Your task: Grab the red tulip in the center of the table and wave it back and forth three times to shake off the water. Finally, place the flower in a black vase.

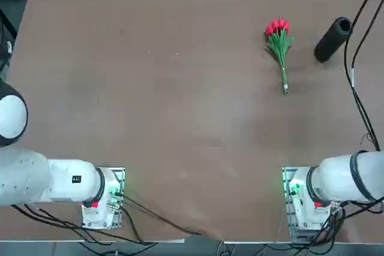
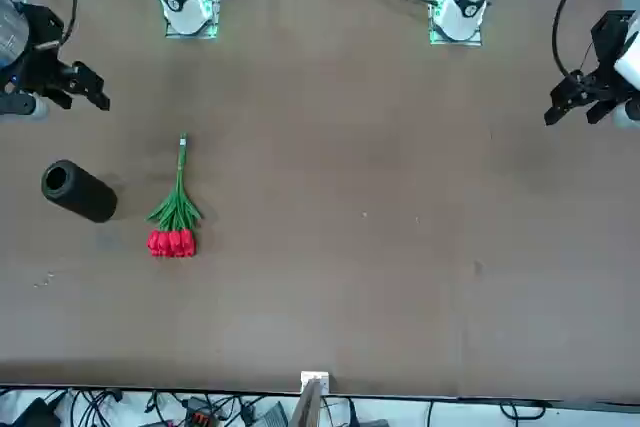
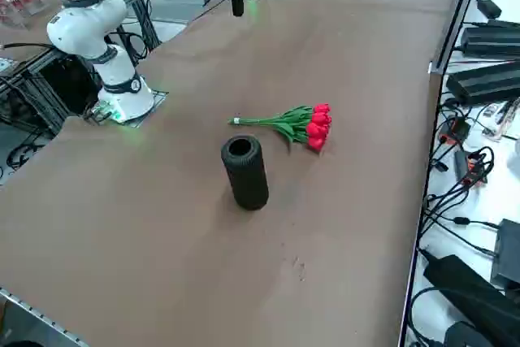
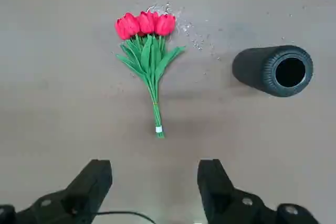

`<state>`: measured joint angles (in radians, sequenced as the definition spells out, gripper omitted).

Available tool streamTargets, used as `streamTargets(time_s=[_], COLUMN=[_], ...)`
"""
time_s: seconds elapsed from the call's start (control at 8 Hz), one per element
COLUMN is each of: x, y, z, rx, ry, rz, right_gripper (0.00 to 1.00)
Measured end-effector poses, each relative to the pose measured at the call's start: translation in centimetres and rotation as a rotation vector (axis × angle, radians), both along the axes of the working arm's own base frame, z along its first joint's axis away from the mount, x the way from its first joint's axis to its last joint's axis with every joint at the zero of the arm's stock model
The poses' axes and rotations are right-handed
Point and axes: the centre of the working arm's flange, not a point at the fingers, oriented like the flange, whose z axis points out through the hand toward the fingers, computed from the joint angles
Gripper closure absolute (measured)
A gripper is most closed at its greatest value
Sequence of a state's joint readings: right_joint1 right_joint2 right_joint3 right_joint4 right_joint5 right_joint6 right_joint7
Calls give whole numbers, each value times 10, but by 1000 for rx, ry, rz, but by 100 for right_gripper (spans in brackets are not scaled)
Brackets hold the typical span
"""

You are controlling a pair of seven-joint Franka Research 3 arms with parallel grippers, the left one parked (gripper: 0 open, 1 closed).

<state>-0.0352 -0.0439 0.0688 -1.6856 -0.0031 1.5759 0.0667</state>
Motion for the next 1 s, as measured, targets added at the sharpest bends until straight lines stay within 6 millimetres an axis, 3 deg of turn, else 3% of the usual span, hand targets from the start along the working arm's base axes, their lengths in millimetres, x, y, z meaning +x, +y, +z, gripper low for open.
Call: streamTargets(time_s=[0.62, 1.0], x=[2, 0], y=[-1, -2], z=[8, 2], rx=[1, 1], ry=[-13, 33], rz=[8, 5], right_gripper=[0, 0])
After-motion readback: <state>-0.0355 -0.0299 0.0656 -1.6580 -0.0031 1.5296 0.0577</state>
